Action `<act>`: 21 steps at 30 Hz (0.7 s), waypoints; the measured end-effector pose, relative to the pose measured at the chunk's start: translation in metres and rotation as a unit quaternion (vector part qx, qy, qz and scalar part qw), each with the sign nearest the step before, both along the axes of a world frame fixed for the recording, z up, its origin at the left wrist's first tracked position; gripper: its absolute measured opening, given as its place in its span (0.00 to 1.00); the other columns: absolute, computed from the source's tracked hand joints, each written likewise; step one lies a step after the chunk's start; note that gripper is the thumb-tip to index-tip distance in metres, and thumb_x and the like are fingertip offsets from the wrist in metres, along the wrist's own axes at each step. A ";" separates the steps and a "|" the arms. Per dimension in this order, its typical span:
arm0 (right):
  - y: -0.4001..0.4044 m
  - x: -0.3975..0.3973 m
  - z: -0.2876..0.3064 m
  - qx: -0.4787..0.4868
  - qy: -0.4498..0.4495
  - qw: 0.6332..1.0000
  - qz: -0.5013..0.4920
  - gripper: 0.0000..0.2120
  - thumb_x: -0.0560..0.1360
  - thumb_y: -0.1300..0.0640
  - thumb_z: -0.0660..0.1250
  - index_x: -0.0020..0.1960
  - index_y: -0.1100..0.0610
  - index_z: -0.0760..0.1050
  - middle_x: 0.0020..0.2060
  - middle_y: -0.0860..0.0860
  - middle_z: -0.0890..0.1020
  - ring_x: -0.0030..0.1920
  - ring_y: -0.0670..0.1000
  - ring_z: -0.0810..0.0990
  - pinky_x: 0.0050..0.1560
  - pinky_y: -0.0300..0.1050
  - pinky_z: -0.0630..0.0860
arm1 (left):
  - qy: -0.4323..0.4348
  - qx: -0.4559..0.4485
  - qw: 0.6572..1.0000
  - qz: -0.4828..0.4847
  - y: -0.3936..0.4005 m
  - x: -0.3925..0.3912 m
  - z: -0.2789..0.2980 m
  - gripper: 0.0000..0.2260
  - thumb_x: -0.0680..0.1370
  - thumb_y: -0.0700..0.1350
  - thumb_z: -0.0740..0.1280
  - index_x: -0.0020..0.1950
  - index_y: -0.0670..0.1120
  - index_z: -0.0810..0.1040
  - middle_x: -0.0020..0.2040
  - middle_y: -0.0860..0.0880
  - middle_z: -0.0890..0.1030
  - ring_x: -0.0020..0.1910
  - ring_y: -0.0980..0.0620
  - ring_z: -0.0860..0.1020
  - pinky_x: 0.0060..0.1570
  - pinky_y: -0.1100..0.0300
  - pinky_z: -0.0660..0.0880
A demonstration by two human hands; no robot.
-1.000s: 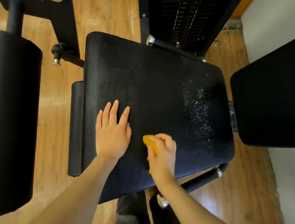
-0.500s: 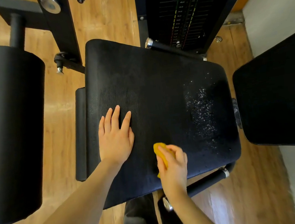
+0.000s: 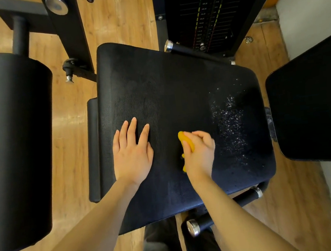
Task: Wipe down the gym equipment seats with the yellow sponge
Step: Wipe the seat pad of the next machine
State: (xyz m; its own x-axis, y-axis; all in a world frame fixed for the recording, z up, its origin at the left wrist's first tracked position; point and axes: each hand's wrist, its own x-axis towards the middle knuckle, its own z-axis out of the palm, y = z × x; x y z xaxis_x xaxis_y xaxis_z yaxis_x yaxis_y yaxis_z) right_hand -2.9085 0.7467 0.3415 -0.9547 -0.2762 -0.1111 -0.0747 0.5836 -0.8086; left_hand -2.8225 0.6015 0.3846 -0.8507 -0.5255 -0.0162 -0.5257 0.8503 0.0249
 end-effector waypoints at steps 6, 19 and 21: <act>0.015 0.012 0.007 0.013 0.009 0.999 0.028 0.13 0.77 0.59 0.67 0.60 0.49 0.79 0.56 0.42 0.67 0.53 0.53 0.73 0.42 0.53 0.80 | -0.001 -0.003 1.000 -0.004 -0.001 0.001 0.000 0.21 0.80 0.49 0.54 0.73 0.49 0.69 0.75 0.41 0.65 0.75 0.41 0.59 0.74 0.45 0.55; 0.039 0.021 0.012 0.053 -0.004 0.998 0.021 0.11 0.74 0.60 0.70 0.56 0.52 0.82 0.54 0.47 0.73 0.53 0.48 0.70 0.45 0.48 0.80 | -0.012 0.009 1.000 0.001 0.000 0.000 0.002 0.20 0.81 0.48 0.56 0.74 0.49 0.68 0.75 0.41 0.64 0.75 0.41 0.59 0.74 0.44 0.55; 0.027 -0.005 0.009 0.044 -0.014 0.999 0.023 0.11 0.76 0.59 0.68 0.56 0.51 0.81 0.55 0.47 0.72 0.53 0.52 0.73 0.47 0.51 0.79 | -0.015 0.010 1.000 0.005 0.000 0.000 0.002 0.21 0.80 0.47 0.59 0.74 0.49 0.68 0.75 0.42 0.64 0.75 0.41 0.59 0.74 0.44 0.55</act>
State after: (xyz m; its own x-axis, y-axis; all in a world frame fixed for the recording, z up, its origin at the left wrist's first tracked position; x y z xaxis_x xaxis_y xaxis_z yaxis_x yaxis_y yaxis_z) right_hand -2.9140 0.7741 0.3504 -0.9370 -0.3084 -0.1640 -0.0812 0.6489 -0.7566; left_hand -2.8226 0.6019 0.3865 -0.8442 -0.5335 -0.0517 -0.5352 0.8443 0.0258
